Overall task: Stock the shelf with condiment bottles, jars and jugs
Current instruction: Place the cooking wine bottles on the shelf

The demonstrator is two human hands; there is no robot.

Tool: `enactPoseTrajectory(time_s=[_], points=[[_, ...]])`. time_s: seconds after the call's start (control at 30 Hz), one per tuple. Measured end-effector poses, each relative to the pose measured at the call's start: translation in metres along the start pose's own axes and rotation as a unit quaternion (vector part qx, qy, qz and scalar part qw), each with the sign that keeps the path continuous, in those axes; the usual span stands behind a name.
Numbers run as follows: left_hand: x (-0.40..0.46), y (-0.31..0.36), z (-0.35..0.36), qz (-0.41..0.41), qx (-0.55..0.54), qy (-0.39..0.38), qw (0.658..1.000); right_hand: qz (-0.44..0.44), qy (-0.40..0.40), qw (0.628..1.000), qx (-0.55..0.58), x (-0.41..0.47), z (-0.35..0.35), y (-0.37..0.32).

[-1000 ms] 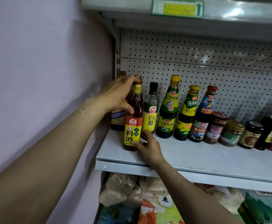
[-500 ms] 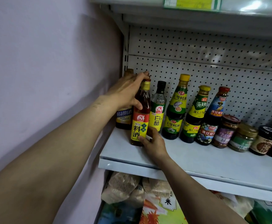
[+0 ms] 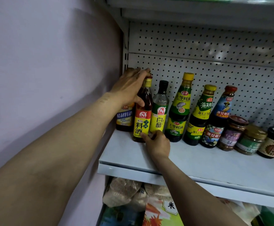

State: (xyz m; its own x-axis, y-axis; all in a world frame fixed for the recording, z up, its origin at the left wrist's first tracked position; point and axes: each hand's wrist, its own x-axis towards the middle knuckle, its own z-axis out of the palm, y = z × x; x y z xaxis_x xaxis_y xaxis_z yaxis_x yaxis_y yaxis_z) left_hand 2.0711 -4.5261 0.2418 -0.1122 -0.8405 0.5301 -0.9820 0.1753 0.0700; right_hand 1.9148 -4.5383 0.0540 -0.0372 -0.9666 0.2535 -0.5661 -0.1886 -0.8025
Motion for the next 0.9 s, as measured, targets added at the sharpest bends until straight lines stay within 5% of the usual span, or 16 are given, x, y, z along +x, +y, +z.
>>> enactPoseTrajectory(time_s=[0.9], points=[[0.035,-0.021,0.024,0.012,0.031,0.016,0.999,0.121,0.042,0.982,-0.136,0.023,0.015,-0.015]])
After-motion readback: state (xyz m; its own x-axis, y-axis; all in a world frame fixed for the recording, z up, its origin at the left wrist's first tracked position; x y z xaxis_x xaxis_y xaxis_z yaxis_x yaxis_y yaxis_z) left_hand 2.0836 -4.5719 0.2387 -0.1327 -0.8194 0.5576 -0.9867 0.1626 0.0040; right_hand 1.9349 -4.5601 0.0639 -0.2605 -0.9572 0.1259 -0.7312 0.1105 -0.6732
